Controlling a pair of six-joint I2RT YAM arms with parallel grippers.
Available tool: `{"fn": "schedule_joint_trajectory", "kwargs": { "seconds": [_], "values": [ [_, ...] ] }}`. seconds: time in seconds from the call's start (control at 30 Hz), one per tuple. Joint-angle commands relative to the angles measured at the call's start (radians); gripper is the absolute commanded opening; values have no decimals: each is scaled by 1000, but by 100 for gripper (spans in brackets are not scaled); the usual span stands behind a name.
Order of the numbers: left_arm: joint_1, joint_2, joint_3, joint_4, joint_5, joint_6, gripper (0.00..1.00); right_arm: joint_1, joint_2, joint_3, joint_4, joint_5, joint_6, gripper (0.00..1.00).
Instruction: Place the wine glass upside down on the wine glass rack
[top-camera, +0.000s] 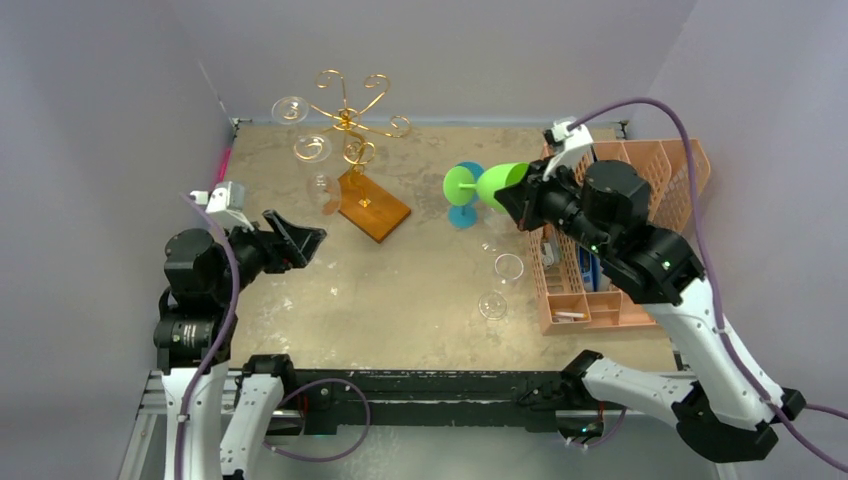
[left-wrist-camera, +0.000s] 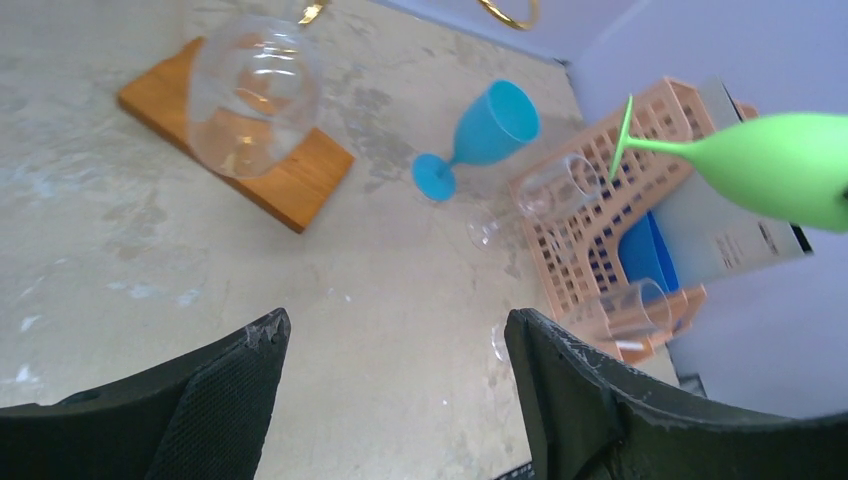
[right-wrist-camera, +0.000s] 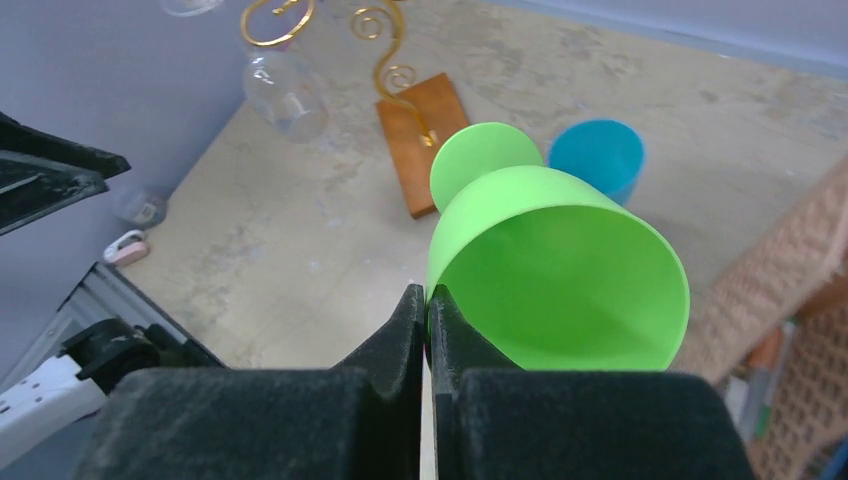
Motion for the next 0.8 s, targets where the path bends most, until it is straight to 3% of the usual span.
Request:
{"fn": "schedule_joint_trajectory", "kwargs": {
  "seconds": [0.0, 0.17, 0.3, 0.53, 0.77],
  "values": [
    [-3, -25, 8, -68, -251, -137, 78, 31, 56, -60, 226, -124, -32, 0],
    [-2, -66, -109, -85, -348, -273, 77, 196, 115, -123, 304, -8, -120, 0],
    [-3, -78, -167, -69, -338, -331, 77, 223, 153, -162, 343, -9, -104, 0],
    [-3, -43, -209, -62, -262, -465, 72, 288, 147, -280, 488, -41, -78, 0],
    [-3, -30, -294, -20, -91, -601, 72, 477, 149, -389, 641, 134, -158, 0]
  ]
}}
